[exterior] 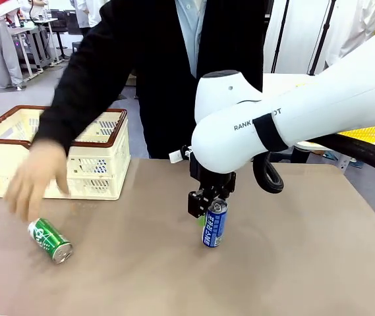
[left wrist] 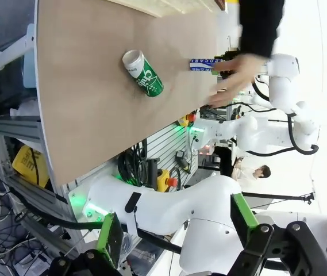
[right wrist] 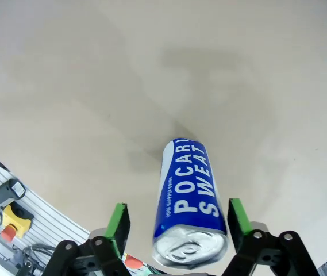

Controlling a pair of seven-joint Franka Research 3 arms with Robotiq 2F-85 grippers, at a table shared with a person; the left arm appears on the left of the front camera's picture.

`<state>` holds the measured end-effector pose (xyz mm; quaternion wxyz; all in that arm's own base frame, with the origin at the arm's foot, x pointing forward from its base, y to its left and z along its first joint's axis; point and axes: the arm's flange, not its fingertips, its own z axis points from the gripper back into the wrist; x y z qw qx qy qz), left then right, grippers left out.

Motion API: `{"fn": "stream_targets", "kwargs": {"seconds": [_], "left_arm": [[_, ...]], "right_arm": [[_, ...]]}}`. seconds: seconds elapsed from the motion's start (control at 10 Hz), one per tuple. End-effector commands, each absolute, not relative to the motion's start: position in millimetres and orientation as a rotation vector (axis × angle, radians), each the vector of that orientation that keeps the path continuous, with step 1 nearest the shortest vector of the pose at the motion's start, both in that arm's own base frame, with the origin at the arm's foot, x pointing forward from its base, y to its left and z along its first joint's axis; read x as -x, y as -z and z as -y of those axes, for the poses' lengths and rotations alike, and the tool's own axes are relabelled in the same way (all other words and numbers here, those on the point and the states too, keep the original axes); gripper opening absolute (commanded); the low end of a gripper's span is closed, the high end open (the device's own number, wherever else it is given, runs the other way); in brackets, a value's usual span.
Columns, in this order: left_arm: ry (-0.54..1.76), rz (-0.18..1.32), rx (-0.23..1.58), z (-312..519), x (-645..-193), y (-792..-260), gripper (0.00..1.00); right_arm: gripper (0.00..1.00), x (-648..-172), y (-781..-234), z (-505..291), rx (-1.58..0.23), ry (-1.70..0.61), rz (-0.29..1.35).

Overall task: Place the drinks into the Shopping basket.
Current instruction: Pick up one drink and place it into the Shopping basket.

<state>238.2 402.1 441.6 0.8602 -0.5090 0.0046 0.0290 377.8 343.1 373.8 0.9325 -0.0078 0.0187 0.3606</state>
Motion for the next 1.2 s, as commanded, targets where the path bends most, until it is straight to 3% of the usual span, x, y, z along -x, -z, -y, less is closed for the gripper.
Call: {"fn": "stream_targets", "kwargs": {"seconds": [0.0, 0.3, 0.4, 0.6, 0.8, 1.1], "left_arm": [[-0.058, -0.037, 1.073, -389.8, -236.1, -439.2, 1.00], [-0.032, 0.034, 1.104, -384.1, -242.4, -444.5, 1.00], [-0.026, 0.116, 1.178, -376.7, -248.4, -447.6, 1.00], [-0.020, 0.125, 1.217, -352.0, -259.8, -444.3, 1.00], [0.027, 0.132, 1.236, -324.6, -266.1, -440.7, 1.00], [0.011, 0.243, 1.313, -290.4, -278.1, -444.6, 1.00]], "right_arm": [[1.00, -379.6, -386.2, -332.0, -0.025, -0.734, -0.015], [1.00, -394.2, -458.1, -274.0, -0.182, -0.616, -0.036], [1.00, -404.0, -494.7, -230.7, -0.336, -0.518, -0.083], [1.00, -419.4, -538.1, -120.8, -0.637, -0.340, -0.144], [1.00, -425.9, -517.5, 6.6, -0.930, -0.150, -0.225], [1.00, -387.0, -456.4, 159.0, -1.358, 0.177, -0.072]]}}
